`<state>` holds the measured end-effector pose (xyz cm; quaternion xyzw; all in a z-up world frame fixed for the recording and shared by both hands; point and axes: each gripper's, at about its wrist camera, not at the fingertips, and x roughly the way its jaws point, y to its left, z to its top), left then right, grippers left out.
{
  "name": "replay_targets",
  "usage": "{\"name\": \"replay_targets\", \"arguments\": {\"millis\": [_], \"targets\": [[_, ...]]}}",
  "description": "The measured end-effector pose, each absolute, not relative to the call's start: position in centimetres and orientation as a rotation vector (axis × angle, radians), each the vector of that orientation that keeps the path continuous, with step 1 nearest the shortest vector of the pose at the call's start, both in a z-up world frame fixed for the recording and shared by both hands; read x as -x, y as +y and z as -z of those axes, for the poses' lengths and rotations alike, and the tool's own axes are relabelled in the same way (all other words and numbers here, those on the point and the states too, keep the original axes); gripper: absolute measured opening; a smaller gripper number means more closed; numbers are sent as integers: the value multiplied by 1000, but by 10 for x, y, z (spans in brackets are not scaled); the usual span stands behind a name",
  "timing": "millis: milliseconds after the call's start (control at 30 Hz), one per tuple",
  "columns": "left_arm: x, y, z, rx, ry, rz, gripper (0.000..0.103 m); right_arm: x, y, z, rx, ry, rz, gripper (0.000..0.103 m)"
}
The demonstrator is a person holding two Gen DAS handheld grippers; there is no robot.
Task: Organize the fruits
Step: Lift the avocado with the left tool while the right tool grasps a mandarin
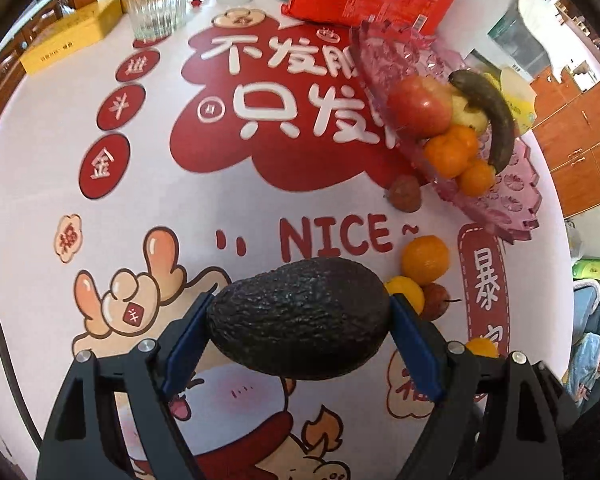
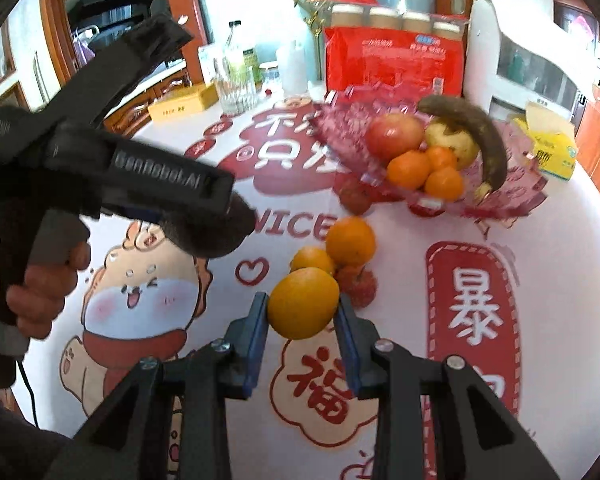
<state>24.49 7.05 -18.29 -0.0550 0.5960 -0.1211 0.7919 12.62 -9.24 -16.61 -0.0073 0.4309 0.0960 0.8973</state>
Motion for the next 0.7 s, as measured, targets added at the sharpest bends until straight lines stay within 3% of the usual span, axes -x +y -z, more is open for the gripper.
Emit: {"name": "replay_targets", "arguments": {"millis": [700], "targets": [[-248, -12, 107, 123, 1123, 226, 85, -169, -192, 105, -40, 767, -203, 33]]}}
